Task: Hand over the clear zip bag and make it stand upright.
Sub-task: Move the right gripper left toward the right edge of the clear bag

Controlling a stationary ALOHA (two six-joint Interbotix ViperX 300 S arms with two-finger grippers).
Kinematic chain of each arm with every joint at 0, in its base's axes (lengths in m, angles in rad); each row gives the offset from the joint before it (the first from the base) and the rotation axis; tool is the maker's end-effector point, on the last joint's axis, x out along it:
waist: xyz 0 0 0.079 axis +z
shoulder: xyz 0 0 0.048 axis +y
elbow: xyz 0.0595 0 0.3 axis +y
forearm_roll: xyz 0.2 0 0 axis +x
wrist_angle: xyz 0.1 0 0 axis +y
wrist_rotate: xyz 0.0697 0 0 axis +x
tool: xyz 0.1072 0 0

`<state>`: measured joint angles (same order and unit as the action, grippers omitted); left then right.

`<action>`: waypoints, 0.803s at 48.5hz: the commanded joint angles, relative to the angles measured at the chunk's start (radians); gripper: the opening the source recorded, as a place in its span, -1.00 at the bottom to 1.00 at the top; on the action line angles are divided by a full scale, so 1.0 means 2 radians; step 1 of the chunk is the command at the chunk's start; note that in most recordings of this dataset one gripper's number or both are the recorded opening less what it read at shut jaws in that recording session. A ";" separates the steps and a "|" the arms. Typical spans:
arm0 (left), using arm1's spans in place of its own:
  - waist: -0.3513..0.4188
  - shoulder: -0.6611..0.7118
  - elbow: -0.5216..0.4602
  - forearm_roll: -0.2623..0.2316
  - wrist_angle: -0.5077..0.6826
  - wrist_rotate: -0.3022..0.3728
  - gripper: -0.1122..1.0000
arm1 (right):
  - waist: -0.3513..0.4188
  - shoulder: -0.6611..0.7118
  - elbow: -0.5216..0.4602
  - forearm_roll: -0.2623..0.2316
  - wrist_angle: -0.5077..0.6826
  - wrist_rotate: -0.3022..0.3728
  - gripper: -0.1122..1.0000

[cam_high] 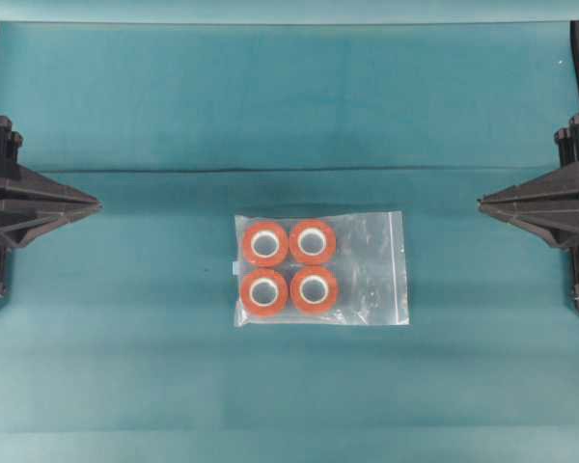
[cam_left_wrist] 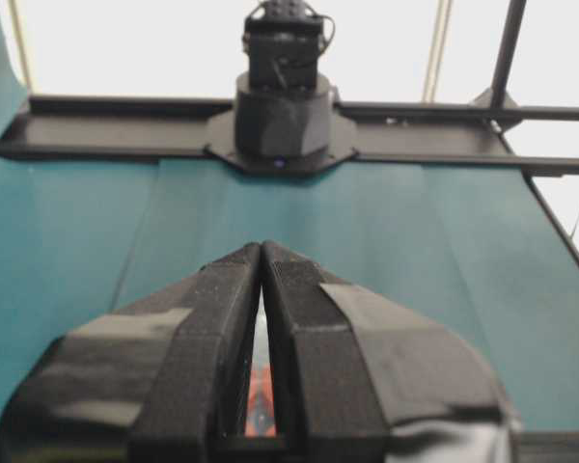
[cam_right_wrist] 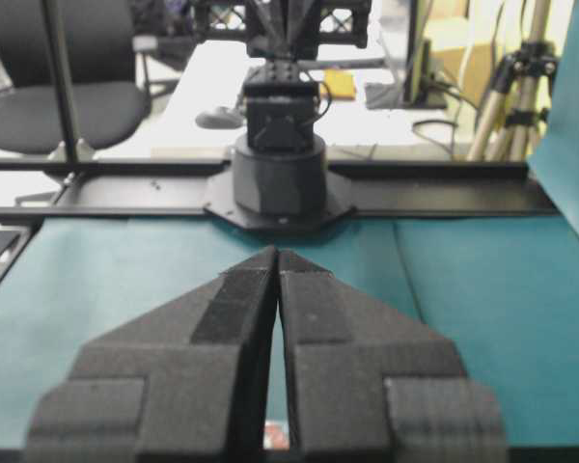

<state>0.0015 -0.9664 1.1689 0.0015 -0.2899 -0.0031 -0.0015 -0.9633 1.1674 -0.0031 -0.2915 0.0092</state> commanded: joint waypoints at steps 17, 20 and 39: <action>-0.006 0.106 -0.089 0.004 0.021 0.005 -0.81 | -0.019 0.110 -0.048 0.184 0.176 0.170 -0.79; -0.006 0.108 -0.093 0.004 0.025 0.005 -0.81 | -0.024 0.128 -0.043 0.196 0.184 0.210 -0.79; -0.006 0.126 -0.102 0.004 0.037 0.004 -0.81 | -0.025 0.239 -0.007 0.196 0.181 0.401 -0.79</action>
<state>-0.0092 -0.7210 0.9925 0.0061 -0.2132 0.0031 -0.0491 -0.5246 1.1536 0.3866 0.0813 0.7823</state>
